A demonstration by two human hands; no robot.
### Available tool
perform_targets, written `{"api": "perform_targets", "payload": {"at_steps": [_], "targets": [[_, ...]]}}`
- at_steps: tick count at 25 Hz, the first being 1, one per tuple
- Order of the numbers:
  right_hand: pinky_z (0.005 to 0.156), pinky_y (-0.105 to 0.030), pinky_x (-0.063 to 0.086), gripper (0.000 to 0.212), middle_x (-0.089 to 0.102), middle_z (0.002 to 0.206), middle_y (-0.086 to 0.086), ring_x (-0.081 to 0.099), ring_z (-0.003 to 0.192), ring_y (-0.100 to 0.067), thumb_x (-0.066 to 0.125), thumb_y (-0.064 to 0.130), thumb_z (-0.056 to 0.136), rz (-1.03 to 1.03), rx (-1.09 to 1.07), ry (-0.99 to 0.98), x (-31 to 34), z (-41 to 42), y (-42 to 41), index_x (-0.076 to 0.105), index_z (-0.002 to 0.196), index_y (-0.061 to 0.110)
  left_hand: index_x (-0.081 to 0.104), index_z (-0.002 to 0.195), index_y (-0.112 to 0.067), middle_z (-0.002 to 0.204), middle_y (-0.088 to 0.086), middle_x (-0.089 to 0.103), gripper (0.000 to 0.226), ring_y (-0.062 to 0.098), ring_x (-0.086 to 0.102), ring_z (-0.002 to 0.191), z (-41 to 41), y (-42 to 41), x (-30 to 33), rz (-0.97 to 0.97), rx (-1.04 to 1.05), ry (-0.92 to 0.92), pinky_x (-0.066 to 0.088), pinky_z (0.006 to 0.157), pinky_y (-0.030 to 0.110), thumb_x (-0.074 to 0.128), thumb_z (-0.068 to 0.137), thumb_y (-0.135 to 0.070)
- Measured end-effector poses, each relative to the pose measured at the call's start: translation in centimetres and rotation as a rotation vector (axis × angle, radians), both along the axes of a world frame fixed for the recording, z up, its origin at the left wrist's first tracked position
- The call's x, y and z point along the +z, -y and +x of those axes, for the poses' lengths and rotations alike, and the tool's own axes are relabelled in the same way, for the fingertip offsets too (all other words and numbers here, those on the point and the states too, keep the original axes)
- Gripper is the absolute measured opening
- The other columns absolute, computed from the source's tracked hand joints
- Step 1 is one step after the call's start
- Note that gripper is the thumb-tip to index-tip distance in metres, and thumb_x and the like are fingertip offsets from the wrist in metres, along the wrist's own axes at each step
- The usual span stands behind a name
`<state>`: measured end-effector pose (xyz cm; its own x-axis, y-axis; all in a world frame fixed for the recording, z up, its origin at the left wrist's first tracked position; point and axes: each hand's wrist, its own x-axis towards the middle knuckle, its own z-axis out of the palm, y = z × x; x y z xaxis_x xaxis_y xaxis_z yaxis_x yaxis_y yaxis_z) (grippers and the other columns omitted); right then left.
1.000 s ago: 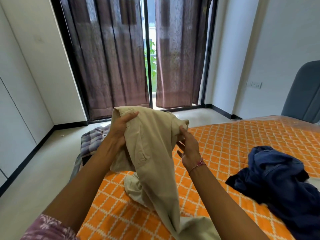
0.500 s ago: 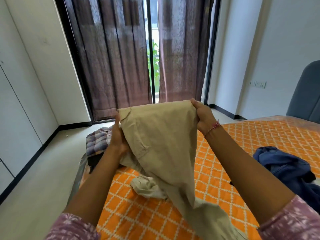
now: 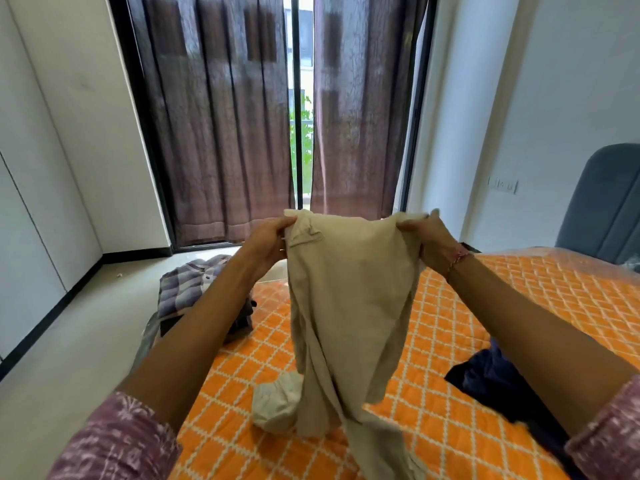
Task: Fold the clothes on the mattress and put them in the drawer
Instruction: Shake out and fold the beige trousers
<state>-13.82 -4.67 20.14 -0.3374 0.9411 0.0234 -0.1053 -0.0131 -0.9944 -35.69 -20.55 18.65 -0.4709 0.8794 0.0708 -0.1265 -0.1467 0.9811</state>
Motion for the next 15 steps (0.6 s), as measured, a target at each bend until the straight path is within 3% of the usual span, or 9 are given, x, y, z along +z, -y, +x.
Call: {"api": "perform_targets", "payload": {"at_steps": [2,4,5,7,9,11,13,15], "targets": [[0.099,-0.046,0.045,0.094,0.034,0.147,-0.015,0.05,0.121,-0.029,0.068,0.007,0.084,0.068,-0.05,0.004,1.7,0.3,-0.6,0.003,0.152,0.013,0.068,0.084,-0.012,0.073,0.002,0.068,0.03,0.017,0.06,0.072,0.2,-0.6,1.8,0.068,-0.001,0.132,0.049,0.067,0.029,0.047,0.096,-0.029],[0.093,-0.04,0.047,0.081,0.047,0.136,-0.007,0.056,0.112,-0.023,0.062,0.012,0.089,0.048,0.057,-0.234,3.9,0.5,-1.1,0.012,0.152,0.019,0.066,0.101,-0.009,0.086,0.003,0.071,0.022,0.015,0.067,0.076,0.4,-1.5,3.2,0.165,-0.072,0.136,0.055,0.073,0.029,0.051,0.095,-0.024],[0.091,-0.038,0.048,0.082,0.051,0.128,-0.005,0.058,0.106,-0.021,0.062,0.016,0.088,0.021,0.102,-0.332,4.4,0.4,-0.7,0.011,0.152,0.024,0.063,0.11,-0.006,0.087,0.003,0.07,0.02,0.013,0.067,0.075,0.7,-1.9,3.5,0.156,-0.075,0.085,0.057,0.07,0.027,0.053,0.094,-0.014],[0.095,-0.04,0.048,0.098,0.045,0.137,-0.013,0.054,0.115,-0.024,0.068,0.018,0.08,0.078,0.143,-0.21,4.1,-0.3,-0.2,0.003,0.152,0.028,0.06,0.116,-0.001,0.079,0.004,0.068,0.025,0.014,0.064,0.066,1.0,-2.6,5.0,0.039,-0.001,0.023,0.056,0.06,0.024,0.051,0.093,-0.002],[0.09,-0.033,0.049,0.093,0.031,0.15,-0.015,0.049,0.117,-0.02,0.064,0.01,0.085,0.227,0.049,-0.079,4.3,-0.3,-0.3,0.002,0.153,0.025,0.062,0.098,-0.004,0.066,0.006,0.065,0.02,0.016,0.06,0.055,1.3,-2.6,6.7,-0.117,-0.032,0.07,0.052,0.053,0.023,0.043,0.096,-0.006],[0.08,-0.025,0.049,0.075,0.031,0.15,-0.014,0.048,0.108,-0.014,0.055,0.007,0.093,0.25,-0.043,-0.12,5.1,0.1,-1.0,0.01,0.152,0.02,0.059,0.083,-0.009,0.065,0.005,0.06,0.021,0.016,0.056,0.055,1.2,-2.6,8.0,-0.192,0.007,0.059,0.05,0.052,0.025,0.043,0.096,-0.011],[0.069,-0.027,0.051,0.073,0.041,0.142,-0.011,0.055,0.102,-0.017,0.058,0.024,0.091,0.109,0.074,-0.232,5.3,-0.3,-0.8,0.017,0.151,0.02,0.055,0.078,-0.013,0.066,0.005,0.056,0.018,0.015,0.052,0.057,0.7,-3.4,8.3,-0.055,0.058,0.088,0.049,0.054,0.026,0.049,0.095,-0.014],[0.068,-0.034,0.055,0.076,0.047,0.138,-0.013,0.058,0.105,-0.024,0.065,0.026,0.085,0.059,0.179,-0.055,5.6,-0.7,-0.1,0.026,0.149,0.015,0.049,0.078,-0.018,0.074,0.004,0.052,0.017,0.012,0.052,0.06,0.5,-3.6,8.3,0.14,0.026,0.12,0.05,0.054,0.025,0.056,0.093,-0.014]]}}
